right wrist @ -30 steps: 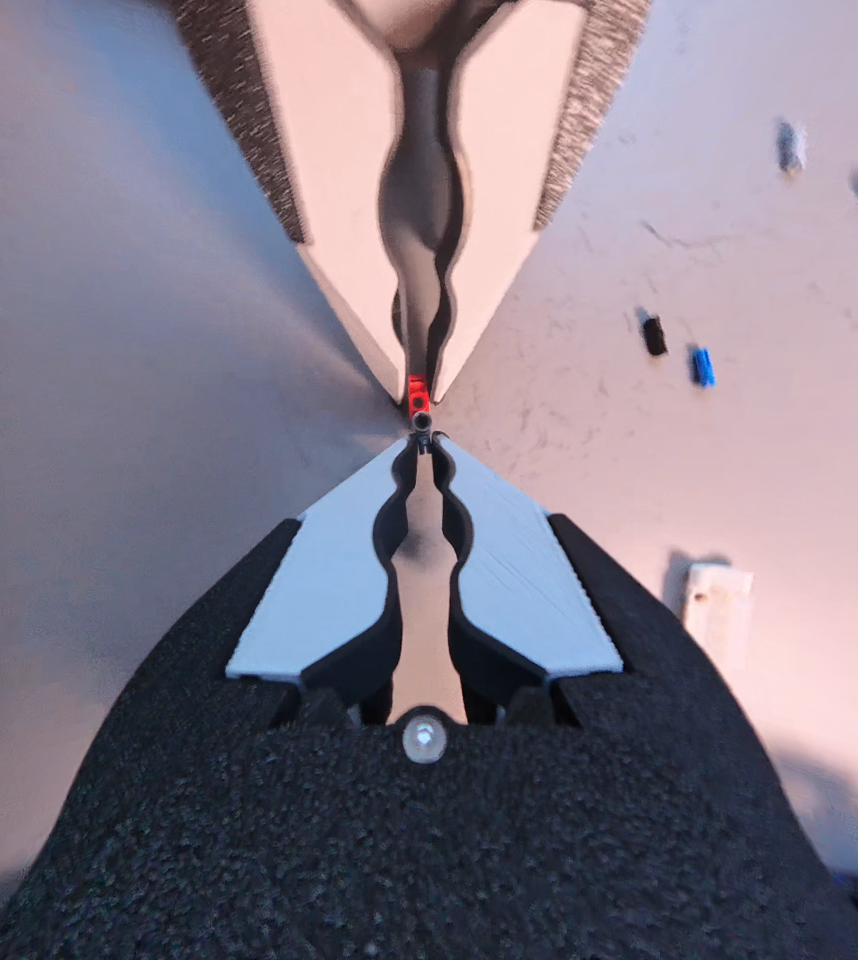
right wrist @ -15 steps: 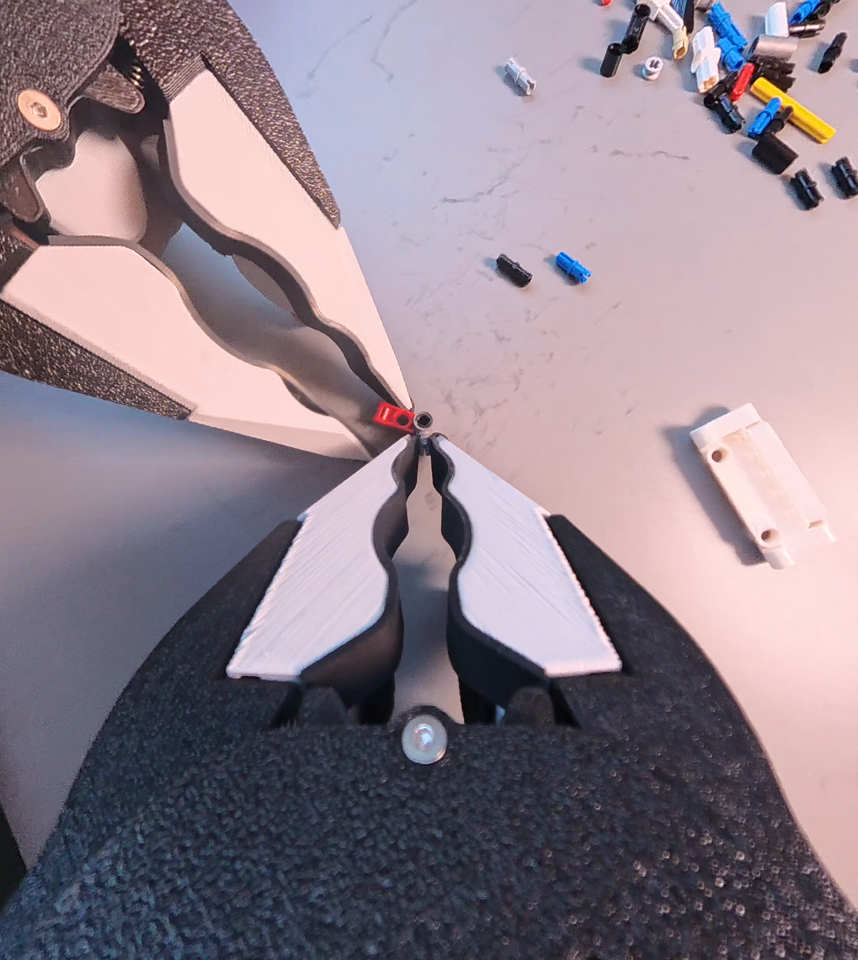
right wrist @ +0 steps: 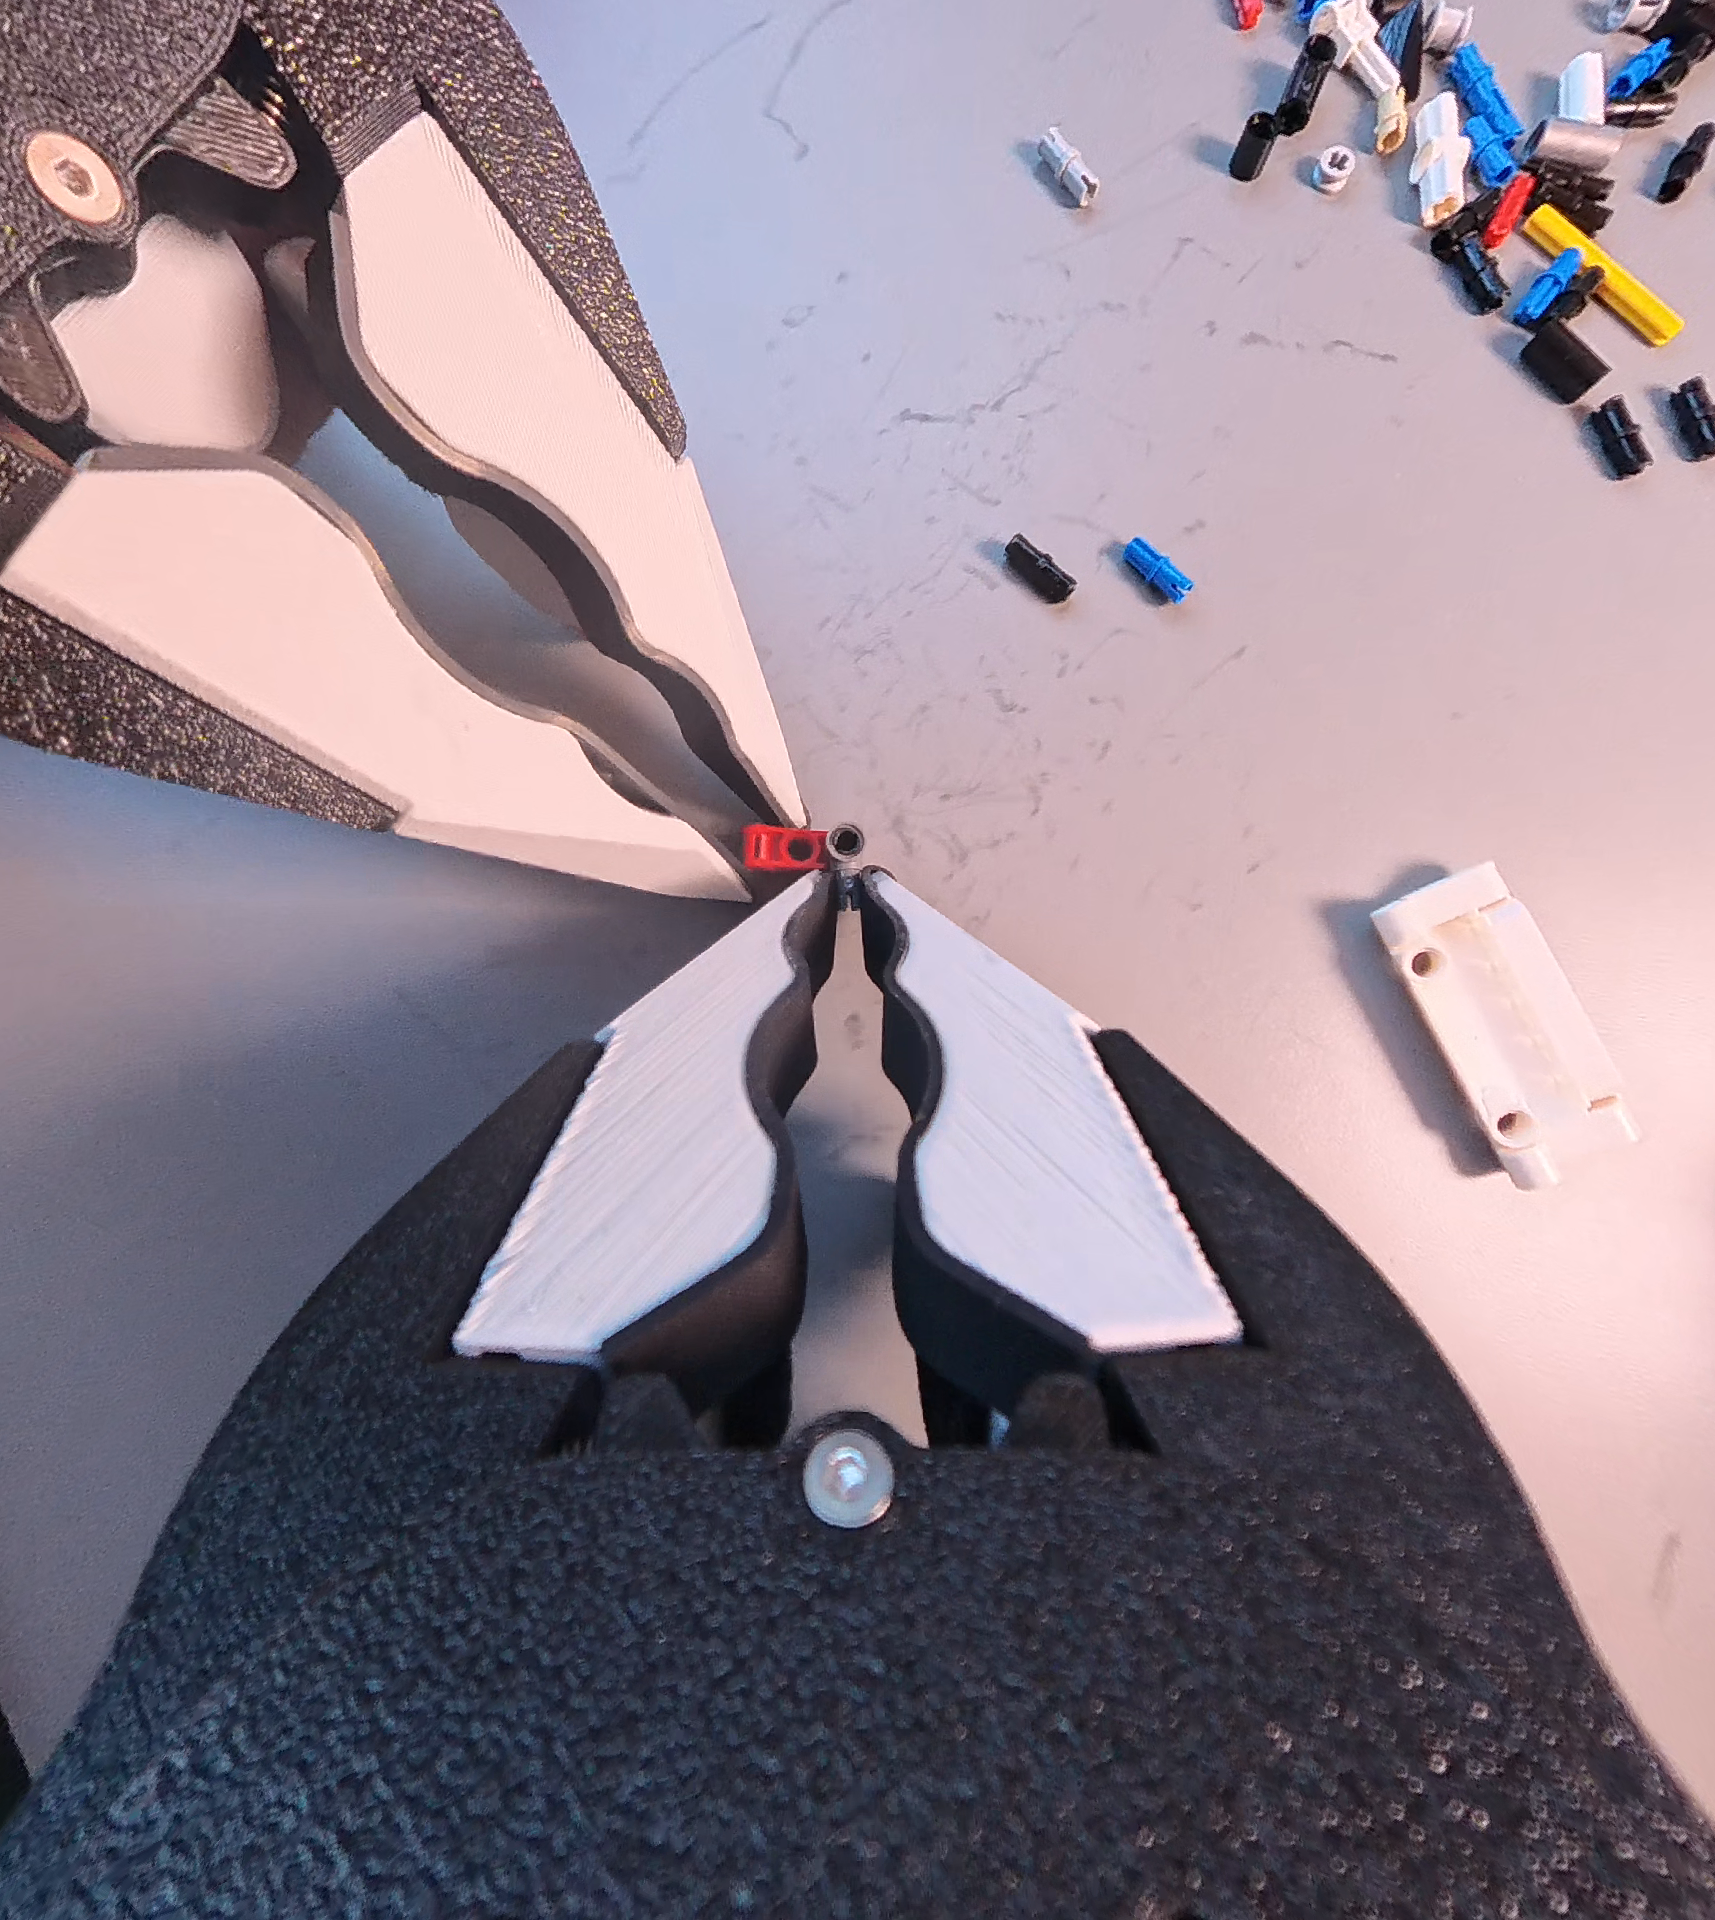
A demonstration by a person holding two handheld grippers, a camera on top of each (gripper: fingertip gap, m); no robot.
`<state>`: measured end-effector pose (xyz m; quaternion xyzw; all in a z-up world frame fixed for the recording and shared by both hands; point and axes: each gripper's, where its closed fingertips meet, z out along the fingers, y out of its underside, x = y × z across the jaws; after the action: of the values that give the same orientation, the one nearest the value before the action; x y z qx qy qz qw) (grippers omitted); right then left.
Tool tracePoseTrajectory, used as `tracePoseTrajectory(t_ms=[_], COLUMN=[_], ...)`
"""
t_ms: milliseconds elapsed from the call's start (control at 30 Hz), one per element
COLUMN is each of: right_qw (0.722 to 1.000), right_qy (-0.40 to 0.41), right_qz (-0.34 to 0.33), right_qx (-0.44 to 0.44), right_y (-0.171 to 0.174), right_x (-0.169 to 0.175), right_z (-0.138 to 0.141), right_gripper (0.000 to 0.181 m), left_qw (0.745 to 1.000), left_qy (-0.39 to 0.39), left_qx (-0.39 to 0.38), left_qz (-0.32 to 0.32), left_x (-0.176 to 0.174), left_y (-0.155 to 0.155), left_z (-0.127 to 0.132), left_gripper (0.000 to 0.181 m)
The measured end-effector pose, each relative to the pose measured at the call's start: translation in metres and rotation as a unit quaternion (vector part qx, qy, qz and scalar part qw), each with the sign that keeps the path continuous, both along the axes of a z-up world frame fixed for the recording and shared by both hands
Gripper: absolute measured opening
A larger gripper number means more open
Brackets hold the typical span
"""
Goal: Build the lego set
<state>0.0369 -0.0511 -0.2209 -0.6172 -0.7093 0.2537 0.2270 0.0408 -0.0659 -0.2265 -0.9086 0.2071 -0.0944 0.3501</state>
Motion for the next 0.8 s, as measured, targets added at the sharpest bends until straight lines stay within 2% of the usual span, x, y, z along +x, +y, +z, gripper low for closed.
tracePoseTrajectory(t_ms=[500, 667, 800], right_qw=[0.999, 1.000, 0.998], right_qy=[0.022, 0.010, -0.003], right_qz=[-0.035, 0.003, 0.066], right_qx=[0.001, 0.000, -0.017], right_y=[0.0002, -0.0005, -0.0022], right_x=[-0.0003, 0.0001, -0.0005], right_z=[0.0000, -0.0005, -0.0007], right_gripper=[0.003, 0.003, 0.004], left_qw=[1.000, 1.000, 0.999], left_qy=[0.008, -0.005, -0.030], left_qx=[0.005, 0.004, -0.003], left_qz=[0.010, 0.004, -0.019], left_x=[0.0044, 0.0028, 0.0036], left_y=[-0.0021, -0.0015, -0.0042], left_z=[0.0003, 0.0011, 0.0023], left_gripper=[0.016, 0.011, 0.013])
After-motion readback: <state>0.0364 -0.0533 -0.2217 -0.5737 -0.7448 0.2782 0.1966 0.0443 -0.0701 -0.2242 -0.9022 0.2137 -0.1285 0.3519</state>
